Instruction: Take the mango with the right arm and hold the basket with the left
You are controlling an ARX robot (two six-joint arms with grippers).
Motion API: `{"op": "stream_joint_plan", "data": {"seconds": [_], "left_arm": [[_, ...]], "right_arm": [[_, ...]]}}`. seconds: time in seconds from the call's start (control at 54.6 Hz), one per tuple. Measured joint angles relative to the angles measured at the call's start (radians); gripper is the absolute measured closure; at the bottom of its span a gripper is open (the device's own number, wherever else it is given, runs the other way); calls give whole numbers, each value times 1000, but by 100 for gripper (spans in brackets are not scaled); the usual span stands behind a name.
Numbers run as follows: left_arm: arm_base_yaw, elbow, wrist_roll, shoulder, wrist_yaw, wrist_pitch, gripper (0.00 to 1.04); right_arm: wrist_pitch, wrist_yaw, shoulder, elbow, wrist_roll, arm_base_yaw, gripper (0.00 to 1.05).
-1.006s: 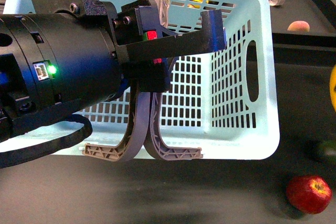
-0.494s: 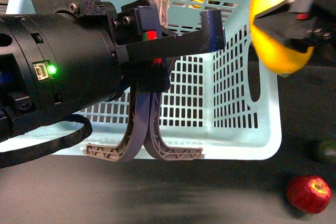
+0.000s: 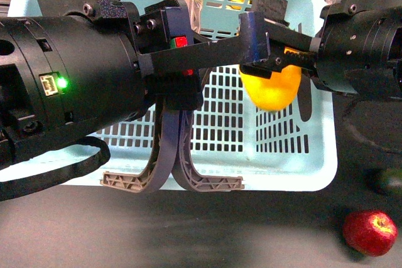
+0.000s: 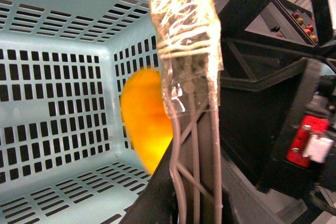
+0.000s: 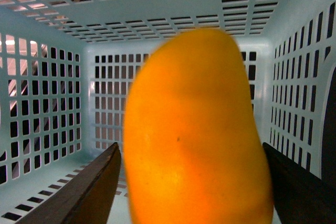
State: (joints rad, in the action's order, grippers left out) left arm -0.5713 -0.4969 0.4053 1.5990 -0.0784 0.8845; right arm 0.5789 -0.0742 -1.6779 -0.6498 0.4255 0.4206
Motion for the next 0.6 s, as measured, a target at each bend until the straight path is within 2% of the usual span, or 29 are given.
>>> {"op": "stream_joint_plan", "data": {"seconds": [0.055,0.348,0.604], "left_arm": [[0,0,-1,0,0,0,98],[0,4,2,6,1,0,98],[0,4,0,6,0,0,98]], "right_arm": [[0,8,27,12,5,0,6],[-99,89,381,181,0,-14,8],[-447,271,941,359,-21,-14,8]]}}
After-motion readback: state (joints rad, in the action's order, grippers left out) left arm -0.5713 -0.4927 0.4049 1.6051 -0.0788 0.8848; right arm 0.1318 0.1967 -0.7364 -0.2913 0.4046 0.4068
